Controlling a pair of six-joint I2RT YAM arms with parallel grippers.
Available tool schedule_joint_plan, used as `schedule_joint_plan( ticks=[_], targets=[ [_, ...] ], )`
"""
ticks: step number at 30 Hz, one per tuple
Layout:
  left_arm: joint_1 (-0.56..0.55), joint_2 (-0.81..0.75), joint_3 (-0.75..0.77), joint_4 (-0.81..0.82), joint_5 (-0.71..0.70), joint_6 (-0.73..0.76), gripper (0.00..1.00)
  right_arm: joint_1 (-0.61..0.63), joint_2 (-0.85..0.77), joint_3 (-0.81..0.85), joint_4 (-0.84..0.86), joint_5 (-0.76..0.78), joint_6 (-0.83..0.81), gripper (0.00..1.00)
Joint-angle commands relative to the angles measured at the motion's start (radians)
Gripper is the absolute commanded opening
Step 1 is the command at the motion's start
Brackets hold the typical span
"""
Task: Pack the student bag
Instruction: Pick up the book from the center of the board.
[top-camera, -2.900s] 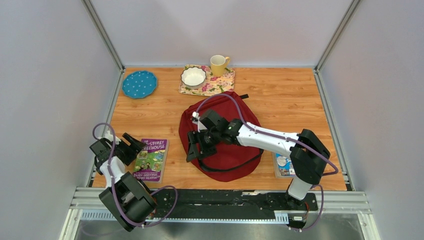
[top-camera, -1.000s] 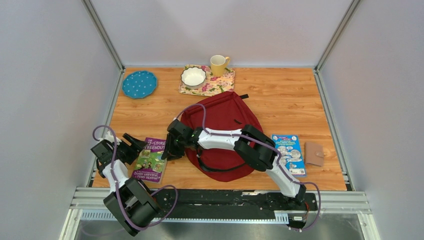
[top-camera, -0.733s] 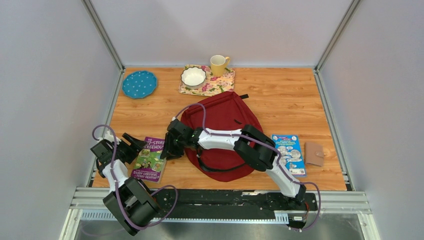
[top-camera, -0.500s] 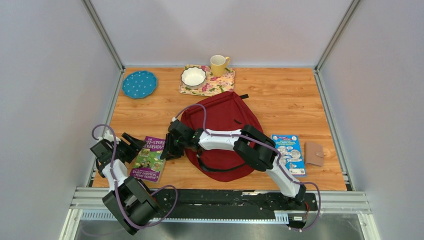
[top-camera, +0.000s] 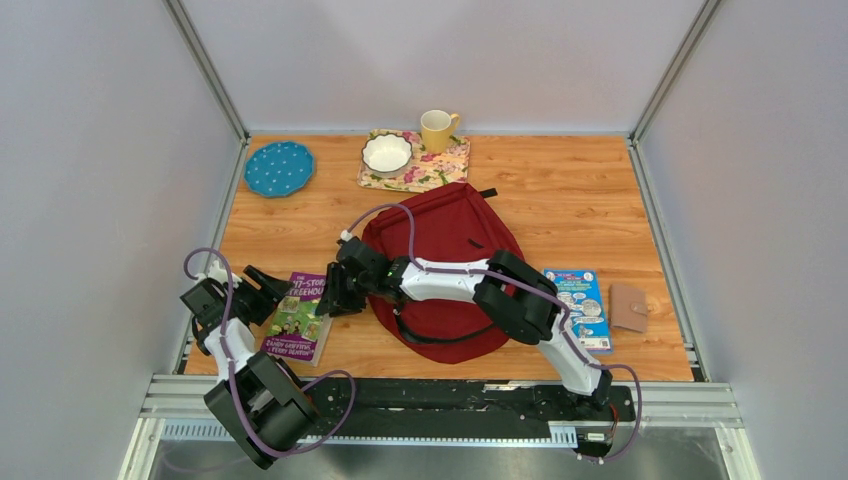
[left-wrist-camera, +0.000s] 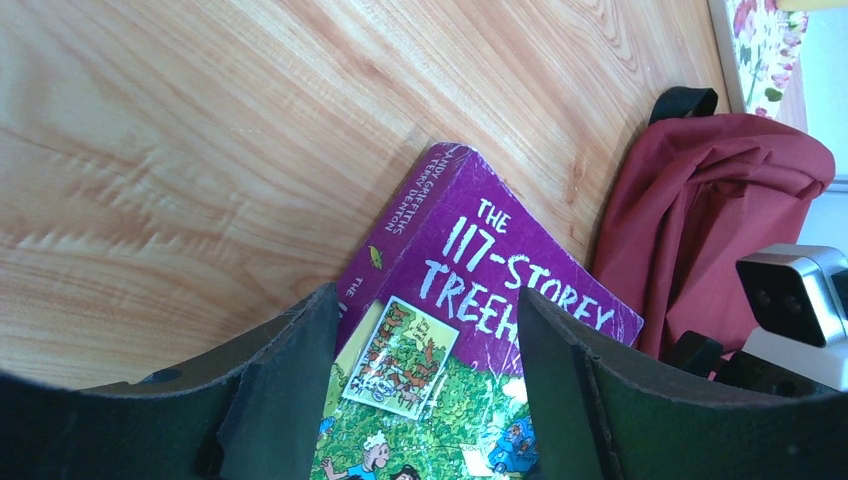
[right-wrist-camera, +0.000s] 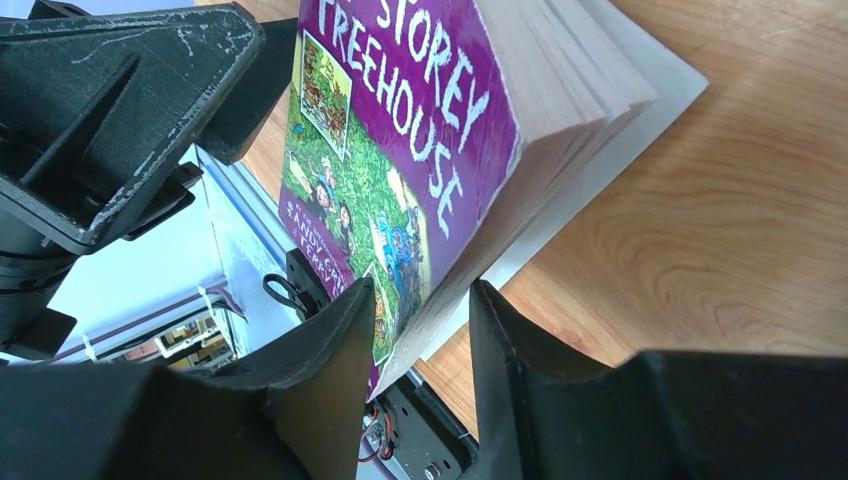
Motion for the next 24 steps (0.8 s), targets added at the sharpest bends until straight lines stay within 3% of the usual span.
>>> schedule_joint_plan(
  ticks=[1, 9, 14, 24],
  targets=[
    [-0.007, 0.005, 0.002, -0.036, 0.089, -0.011, 0.72, 0.007, -0.031, 0.077, 0.046, 0.026, -0.008, 0.42],
    [-0.008, 0.007, 0.001, -0.033, 0.092, -0.012, 0.7, 0.005, 0.0, 0.08, 0.069, 0.053, 0.058, 0.45],
    [-0.01, 0.005, 0.001, -0.03, 0.093, -0.012, 0.69, 0.004, 0.02, 0.129, -0.011, 0.084, 0.066, 0.4],
    [-0.016, 0.008, -0.003, -0.019, 0.115, -0.018, 0.6, 0.002, 0.063, 0.172, -0.025, 0.113, 0.078, 0.4]
  ],
)
